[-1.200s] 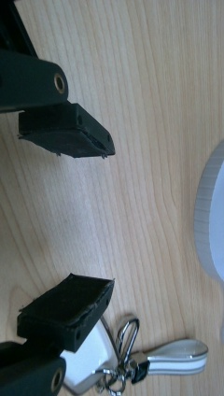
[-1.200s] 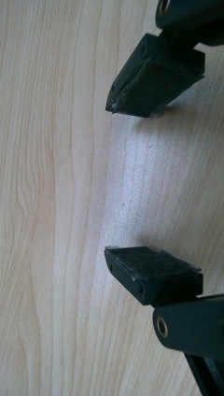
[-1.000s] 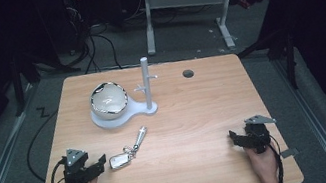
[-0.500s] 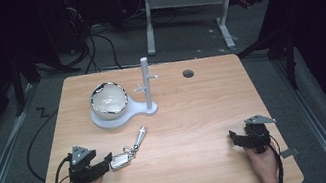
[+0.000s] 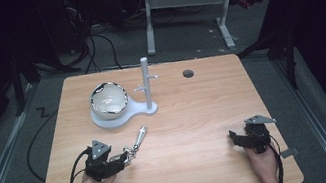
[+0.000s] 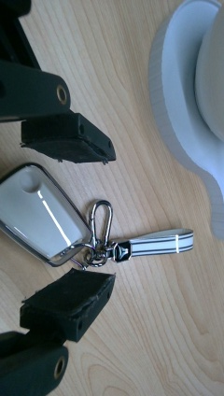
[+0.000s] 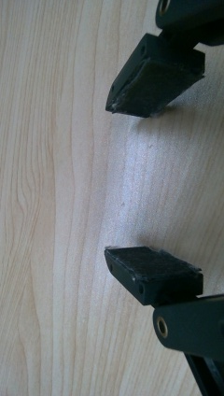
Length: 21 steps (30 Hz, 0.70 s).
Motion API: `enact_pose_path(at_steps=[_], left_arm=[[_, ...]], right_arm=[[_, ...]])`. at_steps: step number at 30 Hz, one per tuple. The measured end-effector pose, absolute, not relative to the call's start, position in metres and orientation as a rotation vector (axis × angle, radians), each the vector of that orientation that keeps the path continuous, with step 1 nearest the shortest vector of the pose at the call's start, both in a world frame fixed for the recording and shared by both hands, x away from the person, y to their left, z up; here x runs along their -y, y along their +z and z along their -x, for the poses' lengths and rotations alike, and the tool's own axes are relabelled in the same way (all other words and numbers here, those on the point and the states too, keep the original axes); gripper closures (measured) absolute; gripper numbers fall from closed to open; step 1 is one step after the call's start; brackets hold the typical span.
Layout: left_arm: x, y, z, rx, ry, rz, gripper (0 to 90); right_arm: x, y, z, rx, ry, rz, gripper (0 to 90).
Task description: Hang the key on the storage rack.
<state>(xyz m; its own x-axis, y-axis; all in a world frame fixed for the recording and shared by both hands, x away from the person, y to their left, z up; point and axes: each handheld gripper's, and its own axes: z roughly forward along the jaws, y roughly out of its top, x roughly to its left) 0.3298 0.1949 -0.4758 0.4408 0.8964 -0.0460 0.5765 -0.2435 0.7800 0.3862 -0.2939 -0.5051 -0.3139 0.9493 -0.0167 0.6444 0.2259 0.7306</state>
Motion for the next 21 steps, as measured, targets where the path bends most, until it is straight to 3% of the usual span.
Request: enact_pose_path(at_steps=[21], left_arm=[[-0.155,-0.496,-0.367,-1.223,0.476,-2.04,48.7]], right_arm=[[0.294,-0.505,-0.386,-2.041,0.871,-1.463,24.6]])
